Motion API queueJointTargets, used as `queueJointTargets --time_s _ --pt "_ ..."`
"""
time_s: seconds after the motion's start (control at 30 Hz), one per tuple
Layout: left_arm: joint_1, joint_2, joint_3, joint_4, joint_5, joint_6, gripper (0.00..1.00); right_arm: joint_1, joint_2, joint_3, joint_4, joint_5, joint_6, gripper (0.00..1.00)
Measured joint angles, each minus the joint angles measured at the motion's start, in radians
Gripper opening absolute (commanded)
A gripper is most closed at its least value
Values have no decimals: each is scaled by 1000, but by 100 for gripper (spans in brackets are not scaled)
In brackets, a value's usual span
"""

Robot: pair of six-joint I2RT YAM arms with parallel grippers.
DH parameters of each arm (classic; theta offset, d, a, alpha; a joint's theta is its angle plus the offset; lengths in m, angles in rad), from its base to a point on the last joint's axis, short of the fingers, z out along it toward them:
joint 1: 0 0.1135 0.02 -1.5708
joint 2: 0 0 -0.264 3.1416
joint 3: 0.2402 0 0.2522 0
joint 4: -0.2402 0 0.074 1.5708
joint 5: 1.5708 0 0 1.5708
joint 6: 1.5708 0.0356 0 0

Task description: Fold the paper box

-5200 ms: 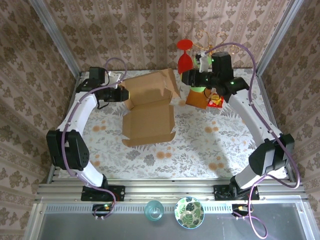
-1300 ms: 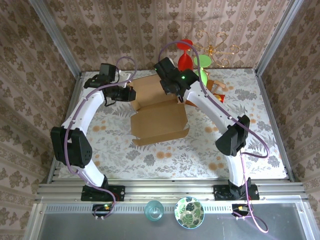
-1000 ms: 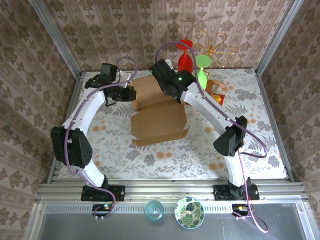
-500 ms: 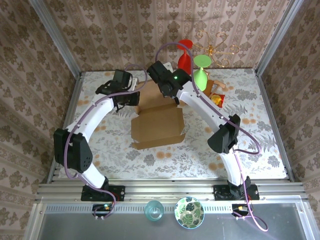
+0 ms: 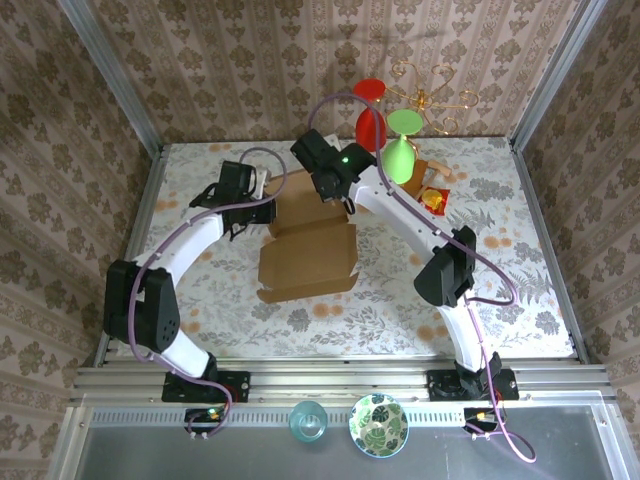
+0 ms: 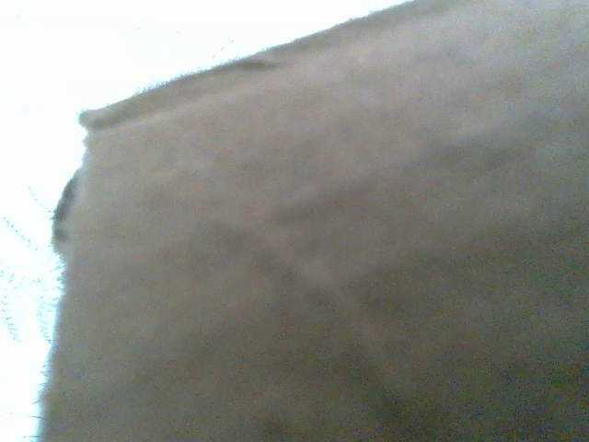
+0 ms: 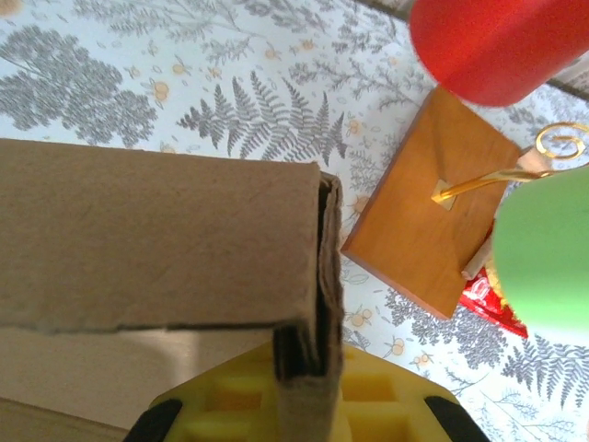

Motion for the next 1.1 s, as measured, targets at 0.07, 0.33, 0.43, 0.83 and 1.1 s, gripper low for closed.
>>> queueJointTargets --time_s 0.07,0.33,0.43,0.83,1.1 --pt "3 21 -12 12 0 -2 5 -3 -4 -71 53 -11 8 0" --pt "2 142 -14 82 0 -17 9 -10 30 -97 80 -31 39 0" --pt "2 151 -31 105 0 -27 12 -12 45 -97 79 -34 52 0" --pt "13 223 -62 185 49 -61 17 -36 101 -85 44 -72 75 0" --pt "15 226 -74 224 67 -78 22 -41 118 -50 14 -87 77 0"
